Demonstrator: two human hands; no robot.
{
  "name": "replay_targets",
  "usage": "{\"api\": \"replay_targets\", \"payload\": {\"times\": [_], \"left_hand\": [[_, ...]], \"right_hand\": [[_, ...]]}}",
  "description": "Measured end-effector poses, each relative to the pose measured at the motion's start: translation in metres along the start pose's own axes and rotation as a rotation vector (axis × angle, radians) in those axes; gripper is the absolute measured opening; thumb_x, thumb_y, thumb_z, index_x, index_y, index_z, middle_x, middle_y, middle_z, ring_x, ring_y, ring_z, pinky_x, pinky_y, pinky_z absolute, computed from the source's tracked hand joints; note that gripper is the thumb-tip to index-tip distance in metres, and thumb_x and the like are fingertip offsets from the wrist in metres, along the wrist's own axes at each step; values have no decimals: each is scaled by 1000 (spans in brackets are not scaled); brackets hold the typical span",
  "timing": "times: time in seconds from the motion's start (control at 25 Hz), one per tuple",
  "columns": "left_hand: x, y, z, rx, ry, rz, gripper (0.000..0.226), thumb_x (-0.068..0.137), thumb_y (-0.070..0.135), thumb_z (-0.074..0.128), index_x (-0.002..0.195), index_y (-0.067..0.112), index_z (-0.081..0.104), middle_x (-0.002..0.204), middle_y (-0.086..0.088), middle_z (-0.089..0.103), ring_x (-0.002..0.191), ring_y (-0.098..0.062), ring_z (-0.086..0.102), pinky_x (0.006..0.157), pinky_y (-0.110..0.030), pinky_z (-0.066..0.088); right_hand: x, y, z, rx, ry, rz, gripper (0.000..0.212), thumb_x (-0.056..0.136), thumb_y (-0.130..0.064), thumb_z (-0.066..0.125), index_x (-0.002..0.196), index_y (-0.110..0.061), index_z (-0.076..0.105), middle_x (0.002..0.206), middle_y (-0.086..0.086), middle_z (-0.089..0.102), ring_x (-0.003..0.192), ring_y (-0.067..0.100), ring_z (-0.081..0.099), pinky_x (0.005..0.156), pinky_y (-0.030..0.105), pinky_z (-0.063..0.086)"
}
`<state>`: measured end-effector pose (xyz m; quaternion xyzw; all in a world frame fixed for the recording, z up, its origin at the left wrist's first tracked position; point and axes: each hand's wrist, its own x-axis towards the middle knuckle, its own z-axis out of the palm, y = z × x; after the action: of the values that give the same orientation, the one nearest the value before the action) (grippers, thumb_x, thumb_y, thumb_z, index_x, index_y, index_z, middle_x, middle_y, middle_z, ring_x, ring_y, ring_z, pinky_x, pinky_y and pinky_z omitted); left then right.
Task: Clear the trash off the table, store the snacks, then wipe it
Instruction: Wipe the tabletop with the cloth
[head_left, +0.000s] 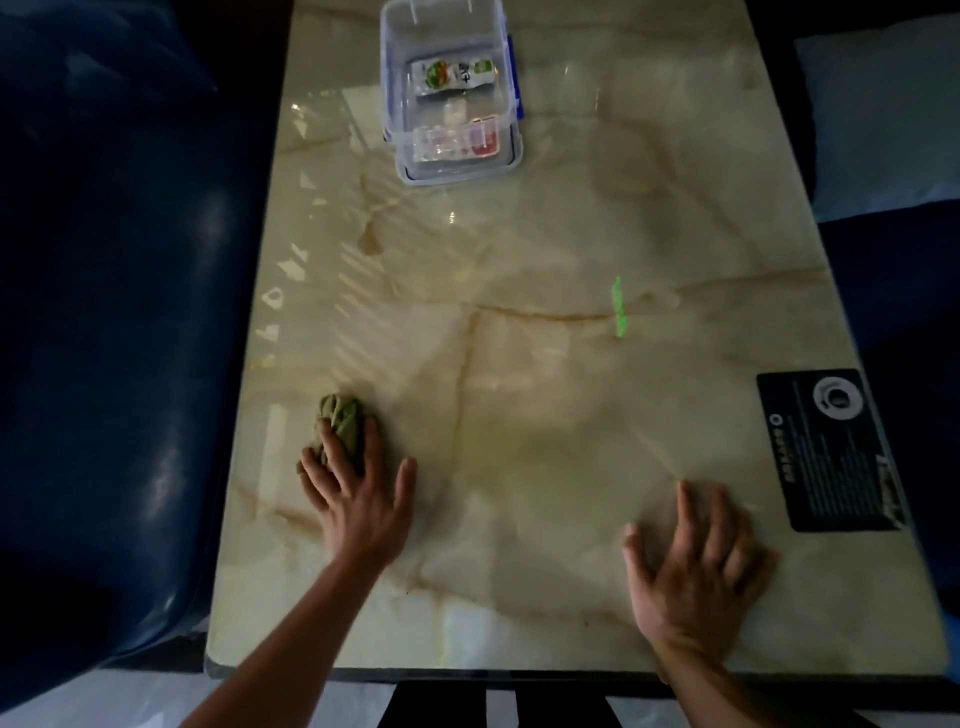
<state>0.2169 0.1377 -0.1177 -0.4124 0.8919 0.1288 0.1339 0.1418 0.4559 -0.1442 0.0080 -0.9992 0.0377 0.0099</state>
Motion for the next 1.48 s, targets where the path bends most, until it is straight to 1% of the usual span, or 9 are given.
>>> {"api": "replay_targets", "payload": {"times": [0.16,0.32,0.4,0.56,0.76,0.88,1.16,1.32,1.48], "left_hand": [[-9,59,10,-44,8,-58,80,84,72,11,152,33,0,160,-13,-24,143,-52,-11,116,-63,-6],[-39,127,30,0,-47,296,76,84,75,7,150,39,-6,158,-5,-31,141,-53,-21,112,-66,-14],[-51,168,38,30,-74,476,72,87,72,13,151,41,0,162,-2,-21,139,-53,-22,110,-66,-17],[-64,233,47,123,-103,879,62,92,62,21,150,40,15,164,8,0,141,-57,-10,111,-73,1],[-43,203,42,242,-45,1203,54,96,55,23,149,43,16,163,9,14,144,-54,2,117,-64,7],[-32,158,36,262,-7,1275,57,98,53,25,152,38,13,161,6,21,145,-50,9,118,-62,13],[-22,43,23,261,89,1095,60,96,52,34,151,32,21,158,-2,32,142,-53,17,117,-63,14],[-27,-48,9,237,109,702,64,94,57,24,152,33,14,160,-3,24,144,-54,8,116,-65,14],[-48,-110,9,147,98,346,69,91,64,10,153,34,0,162,4,-1,146,-48,-6,119,-61,1]], "right_hand": [[2,1,-1,3,-45,6,77,84,-65,36,151,-28,26,158,8,26,141,36,28,116,57,10],[2,-2,-4,14,-63,21,77,84,-65,36,150,-28,27,158,9,28,140,37,30,116,57,11],[2,-1,-5,28,-76,18,78,83,-66,38,150,-27,29,158,10,29,140,36,30,116,57,11],[-1,2,-1,35,-15,-38,83,79,-56,47,149,-13,31,153,17,36,139,38,33,115,61,19],[4,0,-5,102,-40,55,89,82,-68,36,151,-13,22,152,10,37,140,32,31,117,56,16],[5,0,-3,98,-57,55,91,80,-69,39,152,-16,20,152,8,35,140,30,30,117,55,13],[3,-2,1,47,6,38,80,83,-60,41,150,-20,24,156,4,30,142,30,28,117,56,14],[2,-2,2,70,38,18,78,83,-59,41,148,-20,25,154,7,32,140,32,29,115,59,18],[-1,-4,1,78,69,5,77,84,-57,45,147,-18,26,154,9,32,139,34,30,114,60,19]]}}
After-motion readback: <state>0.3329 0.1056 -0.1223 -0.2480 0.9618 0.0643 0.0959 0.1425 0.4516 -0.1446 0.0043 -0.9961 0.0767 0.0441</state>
